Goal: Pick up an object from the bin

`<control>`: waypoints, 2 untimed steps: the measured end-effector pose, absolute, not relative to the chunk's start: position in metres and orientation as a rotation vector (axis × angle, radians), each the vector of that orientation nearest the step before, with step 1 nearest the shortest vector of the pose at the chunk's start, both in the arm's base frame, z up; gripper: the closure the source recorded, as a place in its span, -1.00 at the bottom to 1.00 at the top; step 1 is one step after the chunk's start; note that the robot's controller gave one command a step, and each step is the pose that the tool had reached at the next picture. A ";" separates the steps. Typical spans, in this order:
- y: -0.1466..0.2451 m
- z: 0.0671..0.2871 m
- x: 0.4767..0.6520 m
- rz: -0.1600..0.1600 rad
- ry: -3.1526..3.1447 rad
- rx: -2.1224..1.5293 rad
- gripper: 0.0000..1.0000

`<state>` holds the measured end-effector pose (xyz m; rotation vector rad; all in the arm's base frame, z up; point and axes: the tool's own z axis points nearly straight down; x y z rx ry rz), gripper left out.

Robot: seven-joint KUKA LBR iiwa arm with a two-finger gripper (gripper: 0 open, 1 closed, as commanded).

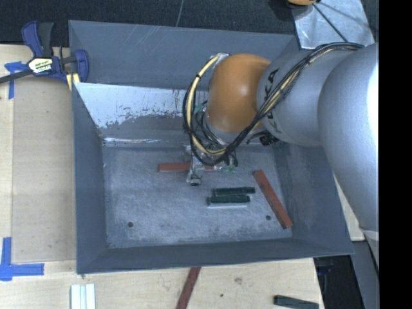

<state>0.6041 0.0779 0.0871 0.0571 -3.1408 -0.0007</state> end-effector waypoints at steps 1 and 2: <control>0.078 0.096 0.606 -0.001 -3.146 0.057 1.00; 0.078 0.102 0.606 -0.001 -3.147 0.057 1.00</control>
Offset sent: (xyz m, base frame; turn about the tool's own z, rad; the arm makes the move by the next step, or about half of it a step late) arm 0.0001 0.0004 0.0245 0.0000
